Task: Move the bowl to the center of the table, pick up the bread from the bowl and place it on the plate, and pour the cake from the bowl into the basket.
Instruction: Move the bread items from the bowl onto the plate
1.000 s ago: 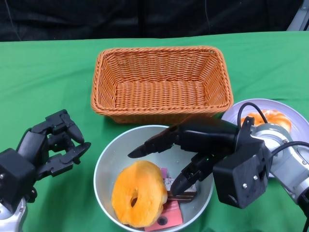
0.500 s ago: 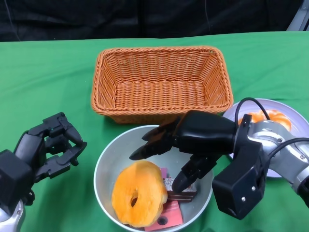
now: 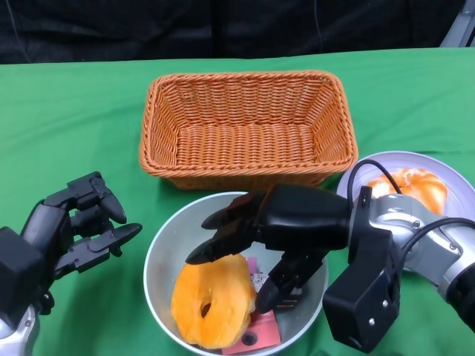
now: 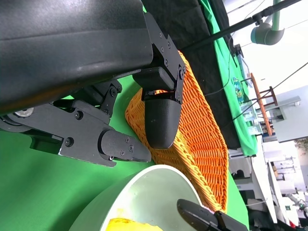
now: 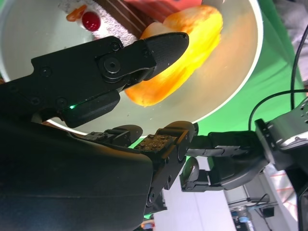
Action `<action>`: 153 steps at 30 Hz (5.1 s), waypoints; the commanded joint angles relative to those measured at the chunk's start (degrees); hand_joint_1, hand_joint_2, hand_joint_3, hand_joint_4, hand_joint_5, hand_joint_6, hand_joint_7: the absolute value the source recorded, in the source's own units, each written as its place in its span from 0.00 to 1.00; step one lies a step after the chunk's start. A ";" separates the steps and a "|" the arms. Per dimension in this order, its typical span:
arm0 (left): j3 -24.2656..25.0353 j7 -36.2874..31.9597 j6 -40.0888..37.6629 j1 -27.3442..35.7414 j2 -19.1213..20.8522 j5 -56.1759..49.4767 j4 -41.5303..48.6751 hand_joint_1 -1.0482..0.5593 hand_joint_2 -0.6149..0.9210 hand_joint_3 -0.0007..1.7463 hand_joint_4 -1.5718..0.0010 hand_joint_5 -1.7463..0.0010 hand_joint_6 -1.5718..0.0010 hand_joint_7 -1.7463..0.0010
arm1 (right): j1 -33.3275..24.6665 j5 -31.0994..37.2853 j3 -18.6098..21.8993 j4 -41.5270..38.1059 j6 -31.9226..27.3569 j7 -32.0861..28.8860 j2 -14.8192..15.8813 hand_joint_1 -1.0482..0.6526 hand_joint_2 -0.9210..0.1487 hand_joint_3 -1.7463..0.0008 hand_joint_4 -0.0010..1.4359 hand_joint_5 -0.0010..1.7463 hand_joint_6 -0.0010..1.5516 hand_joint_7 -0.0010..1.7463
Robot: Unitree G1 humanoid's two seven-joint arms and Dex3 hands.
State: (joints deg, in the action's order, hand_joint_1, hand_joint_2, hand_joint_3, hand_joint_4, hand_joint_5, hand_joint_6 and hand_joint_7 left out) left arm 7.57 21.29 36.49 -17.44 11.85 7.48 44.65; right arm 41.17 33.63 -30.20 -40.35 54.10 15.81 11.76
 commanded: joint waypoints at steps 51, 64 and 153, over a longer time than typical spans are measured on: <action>0.75 -6.99 4.46 3.45 -0.24 -3.21 -1.41 0.62 0.83 0.56 0.54 0.01 0.53 0.20 | 7.17 26.42 -17.30 -13.91 3.81 -44.15 -2.27 0.40 0.03 1.00 0.47 0.83 0.77 0.01; 0.66 -6.35 4.09 2.94 0.40 -3.15 -0.78 0.58 0.84 0.54 0.52 0.00 0.55 0.19 | 8.69 25.25 -15.49 -14.47 6.84 -57.62 -2.12 0.42 0.09 1.00 0.42 0.96 0.81 0.03; 2.63 -6.04 2.93 -2.59 3.51 -2.73 8.18 0.65 0.82 0.57 0.56 0.00 0.56 0.17 | -14.90 -0.60 22.43 -16.76 -7.95 -63.32 12.44 0.57 0.05 1.00 0.56 0.74 0.63 0.36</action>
State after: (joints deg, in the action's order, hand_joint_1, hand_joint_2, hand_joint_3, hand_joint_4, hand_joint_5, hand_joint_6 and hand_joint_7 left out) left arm 9.89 15.75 39.57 -19.89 13.92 4.96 53.11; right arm 25.57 34.49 -8.72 -56.46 46.51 -48.03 24.36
